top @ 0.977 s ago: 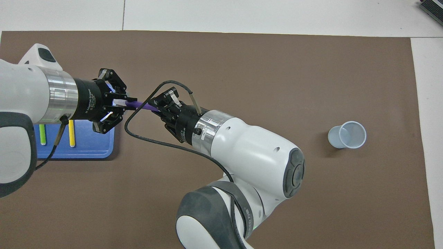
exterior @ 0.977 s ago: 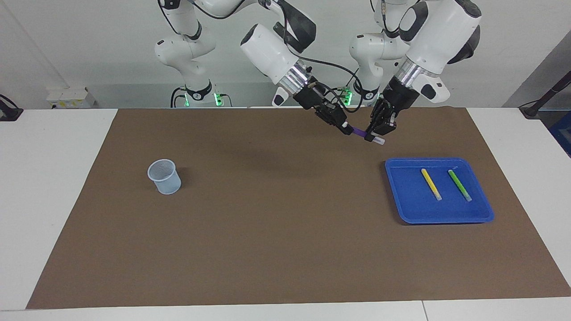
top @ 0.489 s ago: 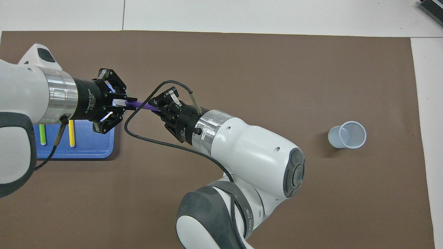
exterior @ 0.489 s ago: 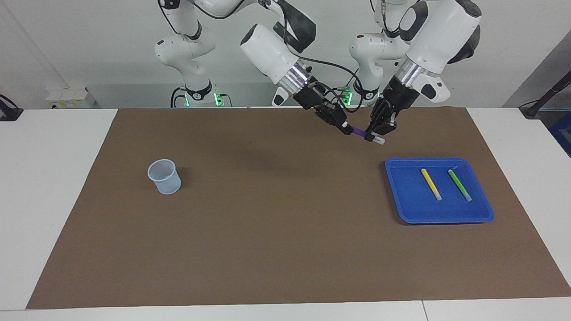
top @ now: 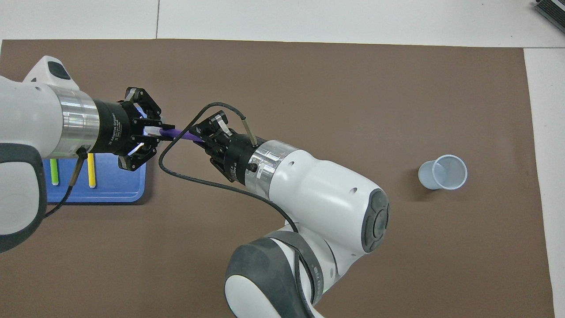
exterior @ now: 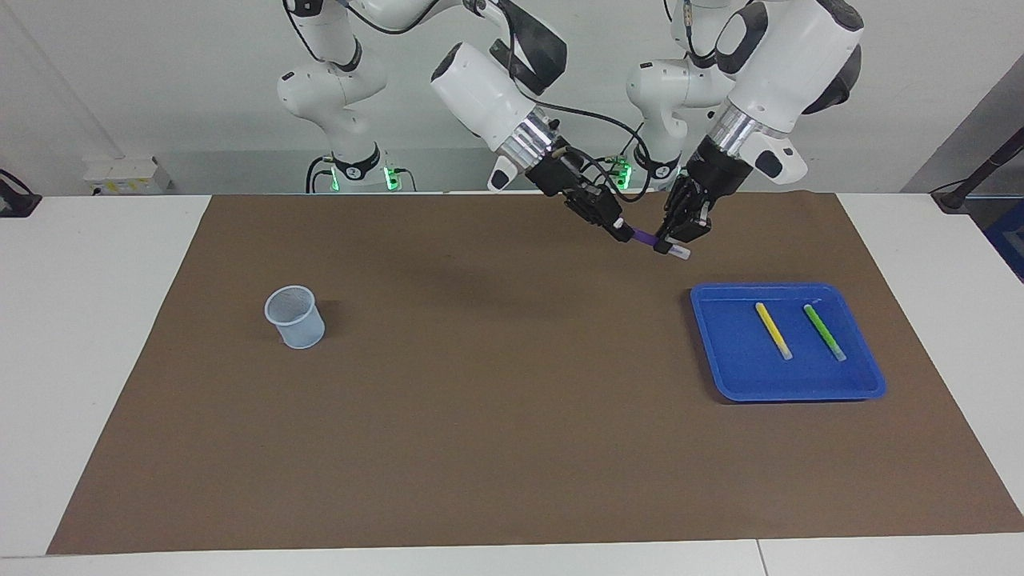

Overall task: Transfer and insert pens with both arms
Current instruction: 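Pull the pen away with the right gripper while the left gripper opens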

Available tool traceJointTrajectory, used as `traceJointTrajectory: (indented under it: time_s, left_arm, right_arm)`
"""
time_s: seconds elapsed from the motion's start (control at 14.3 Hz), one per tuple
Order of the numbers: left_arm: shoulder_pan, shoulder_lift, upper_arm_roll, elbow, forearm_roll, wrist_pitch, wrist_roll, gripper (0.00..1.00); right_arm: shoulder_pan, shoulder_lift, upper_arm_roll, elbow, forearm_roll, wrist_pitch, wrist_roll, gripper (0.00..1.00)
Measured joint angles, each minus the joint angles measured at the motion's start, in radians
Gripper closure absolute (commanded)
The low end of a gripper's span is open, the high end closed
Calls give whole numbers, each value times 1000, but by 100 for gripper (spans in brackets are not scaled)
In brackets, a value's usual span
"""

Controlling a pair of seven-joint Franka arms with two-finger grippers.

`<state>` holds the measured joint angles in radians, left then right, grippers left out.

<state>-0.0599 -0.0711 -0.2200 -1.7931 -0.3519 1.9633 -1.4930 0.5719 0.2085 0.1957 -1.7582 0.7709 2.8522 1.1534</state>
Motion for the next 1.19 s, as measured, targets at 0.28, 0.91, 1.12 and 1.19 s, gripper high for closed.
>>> traceJointTrajectory:
  time_s: [0.28, 0.91, 1.12, 1.19]
  left_arm:
    - [-2, -1, -4, -2, 0, -3, 1, 20]
    - [-2, -4, -3, -5, 0, -3, -1, 19]
    - [0, -6, 1, -9, 0, -10, 46, 20]
    - [1, -8, 4, -13, 0, -22, 96, 21]
  right_arm:
    - [-2, 0, -7, 4, 0, 1, -2, 95]
    - [-10, 11, -11, -4, 0, -41, -195, 96]
    - [-42, 8, -14, -14, -3, -165, -344, 96]
    - [-54, 3, -14, -21, -16, -212, -391, 96]
